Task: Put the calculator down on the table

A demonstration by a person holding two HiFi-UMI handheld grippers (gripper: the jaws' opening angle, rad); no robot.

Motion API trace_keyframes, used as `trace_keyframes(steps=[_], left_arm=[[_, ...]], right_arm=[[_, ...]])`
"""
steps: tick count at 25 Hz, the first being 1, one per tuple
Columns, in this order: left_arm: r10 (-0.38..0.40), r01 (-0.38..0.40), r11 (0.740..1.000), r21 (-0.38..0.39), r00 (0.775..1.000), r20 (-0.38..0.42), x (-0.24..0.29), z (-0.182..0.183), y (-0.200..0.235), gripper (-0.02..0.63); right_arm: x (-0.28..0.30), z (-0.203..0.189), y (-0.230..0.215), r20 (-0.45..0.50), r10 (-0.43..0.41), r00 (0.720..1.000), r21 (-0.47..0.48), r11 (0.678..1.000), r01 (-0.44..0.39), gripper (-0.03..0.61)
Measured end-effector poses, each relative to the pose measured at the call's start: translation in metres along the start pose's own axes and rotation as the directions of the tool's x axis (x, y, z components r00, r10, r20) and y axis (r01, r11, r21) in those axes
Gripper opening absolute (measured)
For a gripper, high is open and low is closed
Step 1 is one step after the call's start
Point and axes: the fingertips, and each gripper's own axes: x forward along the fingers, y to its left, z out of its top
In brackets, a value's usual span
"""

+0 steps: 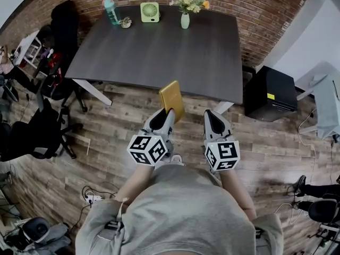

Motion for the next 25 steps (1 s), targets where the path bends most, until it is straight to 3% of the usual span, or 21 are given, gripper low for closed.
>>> trace_keyframes(steps=[12,25], left_arm=[[-0.020,0.019,1.000,-0.004,1.000,-0.016,0.024,0.016,0.040,0.084],[-0.035,0.035,0.999,-0.001,0.999,-0.031,0.049,0.017,0.049,0.084]], right_arm=[[0.045,0.005,0.009,-0.007,-0.015,1.000,-0.013,1.000,0.015,0.002],[0.055,0.004,-0.001,-0.020,-0.035,0.999,-0.021,0.999,0.035,0.002]])
